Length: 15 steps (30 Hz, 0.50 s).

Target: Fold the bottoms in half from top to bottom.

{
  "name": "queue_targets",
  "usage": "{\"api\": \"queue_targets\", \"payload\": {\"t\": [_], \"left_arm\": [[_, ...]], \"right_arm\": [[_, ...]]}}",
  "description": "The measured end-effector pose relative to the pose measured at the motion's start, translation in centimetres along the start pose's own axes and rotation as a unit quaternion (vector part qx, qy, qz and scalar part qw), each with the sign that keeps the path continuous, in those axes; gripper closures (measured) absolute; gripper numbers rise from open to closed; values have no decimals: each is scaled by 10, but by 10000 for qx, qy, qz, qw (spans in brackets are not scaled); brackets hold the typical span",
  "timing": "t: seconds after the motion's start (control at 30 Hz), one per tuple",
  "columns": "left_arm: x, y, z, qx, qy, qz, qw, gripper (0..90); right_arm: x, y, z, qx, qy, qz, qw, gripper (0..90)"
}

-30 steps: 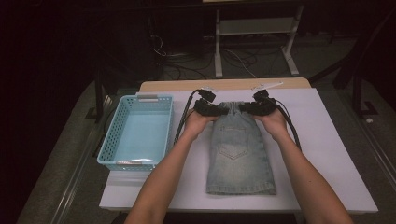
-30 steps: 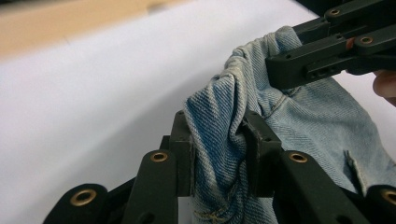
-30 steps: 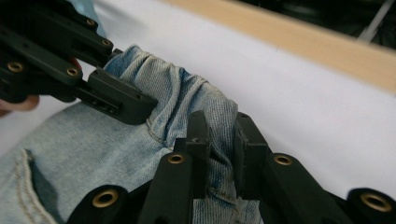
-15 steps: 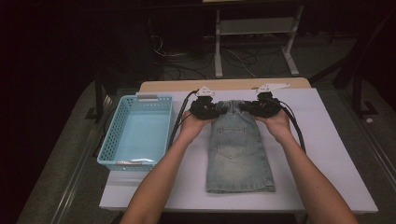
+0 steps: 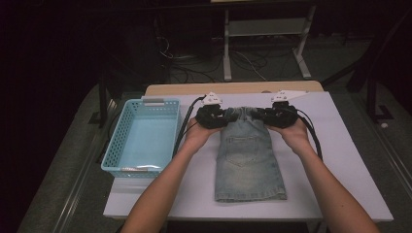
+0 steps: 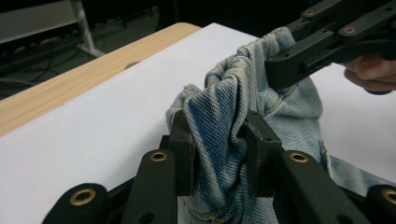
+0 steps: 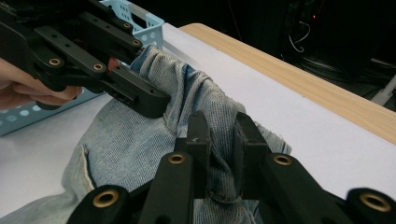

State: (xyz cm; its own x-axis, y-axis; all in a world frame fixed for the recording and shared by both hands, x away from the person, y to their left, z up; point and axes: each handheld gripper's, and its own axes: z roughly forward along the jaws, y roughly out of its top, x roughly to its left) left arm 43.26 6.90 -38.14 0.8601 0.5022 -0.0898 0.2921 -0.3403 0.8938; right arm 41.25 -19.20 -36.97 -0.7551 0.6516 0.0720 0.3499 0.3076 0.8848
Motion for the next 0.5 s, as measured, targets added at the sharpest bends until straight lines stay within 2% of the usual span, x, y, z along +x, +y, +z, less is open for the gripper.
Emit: {"api": "queue_targets", "payload": {"t": [0.5], "left_arm": [[-26,-5,-15,-159,-189,132,9996,677]], "right_arm": [[19,-7,-27,-106,284,-100,9995,778]]}}
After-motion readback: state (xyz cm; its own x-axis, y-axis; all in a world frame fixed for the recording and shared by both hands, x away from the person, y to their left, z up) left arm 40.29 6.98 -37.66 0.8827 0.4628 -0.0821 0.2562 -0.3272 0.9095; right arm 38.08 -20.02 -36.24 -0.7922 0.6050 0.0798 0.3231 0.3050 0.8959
